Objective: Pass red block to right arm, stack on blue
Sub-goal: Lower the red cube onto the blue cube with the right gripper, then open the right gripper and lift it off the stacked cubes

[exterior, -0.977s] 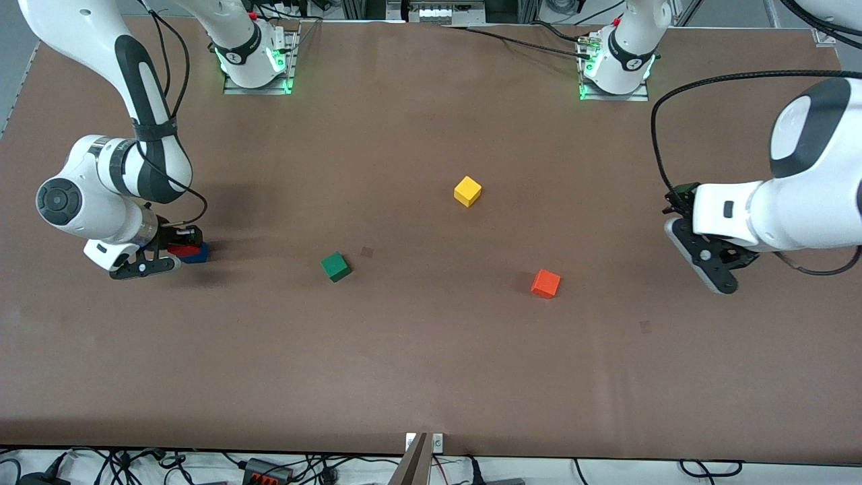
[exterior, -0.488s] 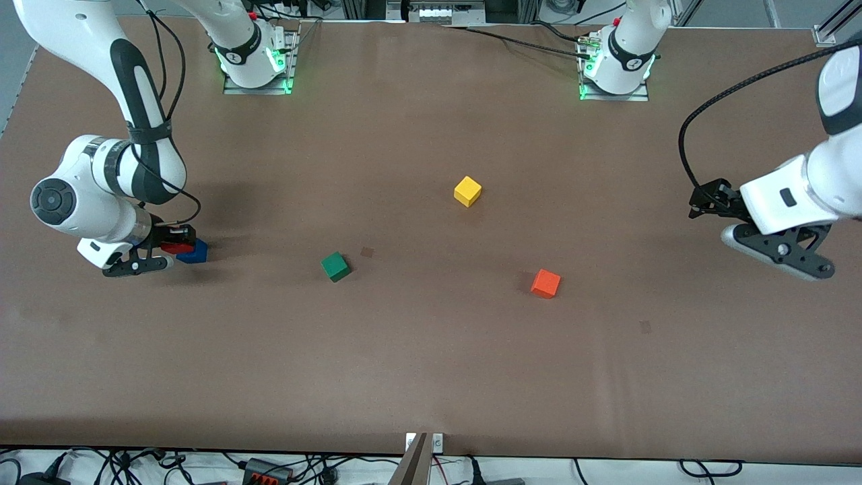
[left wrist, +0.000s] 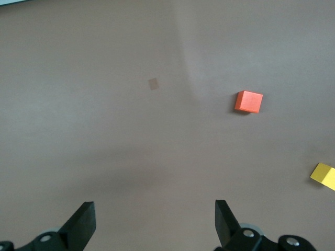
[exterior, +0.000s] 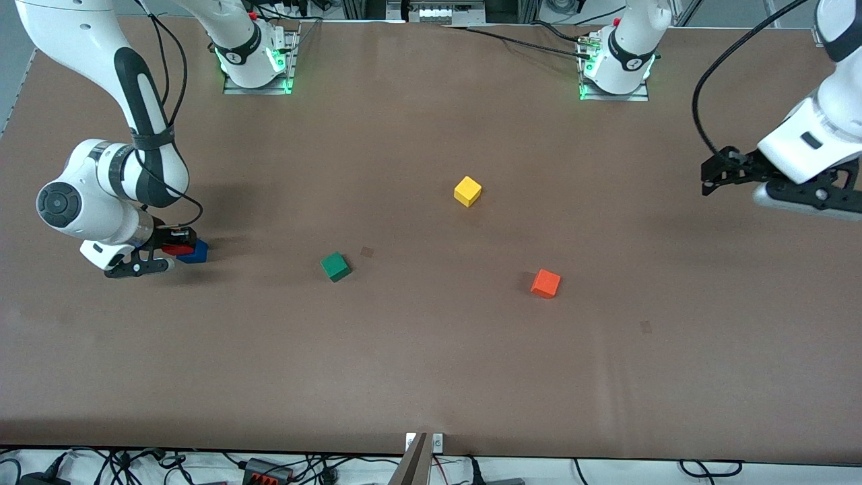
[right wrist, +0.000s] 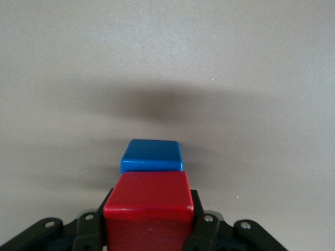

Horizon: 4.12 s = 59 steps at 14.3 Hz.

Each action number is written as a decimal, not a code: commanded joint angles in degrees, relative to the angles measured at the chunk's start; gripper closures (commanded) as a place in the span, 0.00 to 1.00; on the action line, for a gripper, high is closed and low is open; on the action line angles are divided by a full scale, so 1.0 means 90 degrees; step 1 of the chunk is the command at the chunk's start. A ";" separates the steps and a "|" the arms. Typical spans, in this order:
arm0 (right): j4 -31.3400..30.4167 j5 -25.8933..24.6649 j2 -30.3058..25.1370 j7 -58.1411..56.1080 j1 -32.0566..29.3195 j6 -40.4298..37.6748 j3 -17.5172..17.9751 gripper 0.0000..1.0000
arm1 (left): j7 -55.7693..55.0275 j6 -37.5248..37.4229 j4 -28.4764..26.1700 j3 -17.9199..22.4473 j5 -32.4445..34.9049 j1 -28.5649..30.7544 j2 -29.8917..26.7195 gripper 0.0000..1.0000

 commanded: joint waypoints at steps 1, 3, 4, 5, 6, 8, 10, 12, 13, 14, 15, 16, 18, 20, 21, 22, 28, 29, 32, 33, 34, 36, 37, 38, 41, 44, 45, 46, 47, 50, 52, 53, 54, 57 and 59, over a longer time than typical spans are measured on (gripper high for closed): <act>-0.0054 -0.0078 -0.0030 0.0213 -0.0030 0.0101 0.0025 1.00 | -0.0090 0.0176 -0.0253 0.0177 -0.0274 0.0055 -0.0248 0.00; -0.0054 -0.0058 -0.0029 0.0232 -0.0030 0.0052 0.0025 1.00 | -0.0042 0.0157 -0.0243 0.0177 -0.0295 0.0095 -0.0238 0.00; -0.0035 -0.0049 -0.0029 0.0291 -0.0030 0.0042 0.0025 1.00 | -0.0070 0.0069 -0.0204 0.0157 -0.0295 0.0105 -0.0247 0.00; -0.0035 -0.0039 -0.0029 0.0311 -0.0030 0.0042 0.0025 1.00 | -0.0032 -0.0086 -0.0107 0.0157 -0.0256 0.0095 -0.0199 0.00; -0.0025 -0.0019 -0.0029 0.0311 -0.0030 0.0042 0.0025 1.00 | -0.0041 -0.0155 0.0049 0.0157 -0.0237 0.0095 -0.0141 0.00; -0.0006 0.0000 -0.0029 0.0340 -0.0021 0.0042 0.0025 1.00 | -0.0051 -0.0175 0.0070 0.0167 -0.0246 0.0095 -0.0121 0.00; 0.0014 0.0000 -0.0029 0.0467 -0.0001 0.0042 0.0035 1.00 | -0.0110 -0.0175 0.0099 0.0148 -0.0246 0.0095 -0.0121 0.00; 0.0033 0.0000 -0.0020 0.0477 0.0009 0.0052 0.0035 1.00 | -0.0119 -0.0176 0.0109 0.0089 -0.0237 0.0066 -0.0111 0.00; 0.0034 0.0010 -0.0020 0.0477 0.0018 0.0052 0.0035 1.00 | -0.0119 -0.0147 0.0138 0.0070 -0.0227 0.0027 -0.0082 0.00; 0.0034 0.0010 -0.0020 0.0486 0.0019 0.0052 0.0044 1.00 | -0.0119 -0.0156 0.0235 0.0079 -0.0227 0.0017 -0.0053 0.00; 0.0034 0.0010 -0.0010 0.0516 0.0019 0.0052 0.0045 1.00 | -0.0100 -0.0166 0.0255 0.0079 -0.0246 0.0027 -0.0014 0.00; 0.0034 0.0010 -0.0010 0.0516 0.0019 0.0052 0.0045 1.00 | -0.0081 -0.0175 0.0255 0.0079 -0.0246 0.0027 -0.0013 0.00; 0.0034 0.0010 -0.0010 0.0516 0.0019 0.0062 0.0045 1.00 | -0.0071 -0.0175 0.0265 0.0079 -0.0246 0.0017 -0.0013 0.00; 0.0034 0.0010 -0.0010 0.0516 0.0019 0.0062 0.0045 1.00 | -0.0051 -0.0176 0.0265 0.0079 -0.0246 0.0017 -0.0013 0.00; 0.0043 0.0010 -0.0010 0.0525 0.0019 0.0062 0.0045 1.00 | -0.0041 -0.0185 0.0265 0.0079 -0.0246 0.0027 -0.0013 0.00; 0.0043 0.0010 -0.0010 0.0516 0.0019 0.0062 0.0045 1.00 | -0.0032 -0.0185 0.0265 0.0089 -0.0246 0.0027 -0.0013 0.00; 0.0073 0.0059 0.0078 0.0741 0.0048 0.0032 0.0054 0.00 | -0.0041 -0.0185 0.0265 0.0079 -0.0237 0.0017 -0.0013 0.00; 0.0073 0.0059 0.0078 0.0750 0.0038 0.0032 0.0054 0.00 | -0.0041 -0.0176 0.0265 0.0079 -0.0237 0.0017 -0.0013 0.00; 0.0073 0.0059 -0.0039 0.0702 0.0057 0.0013 0.0054 0.00 | -0.0032 -0.0185 0.0265 0.0079 -0.0237 0.0017 -0.0013 0.00; 0.0102 0.0059 -0.0155 0.0701 0.0058 -0.0132 0.0054 0.00 | -0.0032 -0.0185 0.0265 0.0079 -0.0237 0.0017 -0.0013 0.00; 0.0237 0.0059 -0.0234 0.0701 0.0077 -0.0356 0.0054 0.00 | -0.0041 -0.0185 0.0265 0.0089 -0.0237 0.0017 -0.0013 0.00; 0.0773 0.0059 -0.0342 0.0701 0.0087 -0.1048 0.0054 0.00 | -0.0032 -0.0185 0.0265 0.0079 -0.0237 0.0017 -0.0013 0.00; 0.1172 0.0059 -0.0342 0.0711 0.0087 -0.1516 0.0045 0.00 | -0.0041 -0.0185 0.0265 0.0079 -0.0237 0.0017 -0.0013 0.00; 0.1524 0.0059 -0.0352 0.0730 0.0077 -0.1946 0.0045 0.00 | -0.0032 -0.0185 0.0265 0.0079 -0.0237 0.0017 -0.0013 0.00; 0.2365 0.0059 -0.0352 0.0905 0.0077 -0.3012 0.0035 0.00 | -0.0032 -0.0185 0.0265 0.0079 -0.0237 0.0017 -0.0013 0.00; 0.2883 0.0049 -0.0546 0.1363 0.0097 -0.3657 0.0035 0.00 | -0.0032 -0.0185 0.0265 0.0079 -0.0237 0.0017 -0.0013 0.00; 0.3030 0.0049 -0.0653 0.1510 0.0087 -0.3833 0.0035 0.00 | -0.0032 -0.0185 0.0265 0.0079 -0.0237 0.0017 -0.0013 0.00; 0.3206 0.0049 -0.0732 0.1512 0.0087 -0.3970 0.0025 0.00 | -0.0032 -0.0185 0.0265 0.0089 -0.0237 0.0017 -0.0013 0.00; 0.3420 0.0040 -0.0810 0.1502 0.0077 -0.4194 0.0025 0.00 | -0.0032 -0.0185 0.0265 0.0079 -0.0237 0.0017 -0.0013 0.00; 0.4075 0.0030 -0.0811 0.1434 0.0038 -0.4625 0.0015 0.00 | -0.0032 -0.0185 0.0265 0.0079 -0.0237 0.0017 -0.0013 0.00; 0.4232 0.0059 -0.0811 0.1405 -0.0001 -0.4849 -0.0033 0.00 | -0.0032 -0.0185 0.0265 0.0079 -0.0237 0.0017 -0.0013 0.00; 0.4243 0.0049 -0.0820 0.1414 0.0009 -0.4899 -0.0034 0.00 | -0.0032 -0.0195 0.0265 0.0079 -0.0237 0.0027 -0.0013 0.00; 0.4243 0.0040 -0.0820 0.1434 0.0018 -0.4899 -0.0034 0.00 | -0.0032 -0.0195 0.0265 0.0079 -0.0237 0.0027 -0.0013 0.00; 0.4214 0.0059 -0.0956 0.1551 -0.0040 -0.4764 0.0063 0.00 | -0.0022 -0.0185 0.0265 0.0089 -0.0237 0.0036 -0.0013 0.00; 0.3961 0.0011 -0.1268 0.1541 -0.0622 -0.4578 0.0733 0.00 | -0.0022 -0.0195 0.0265 0.0089 -0.0237 0.0046 -0.0013 0.00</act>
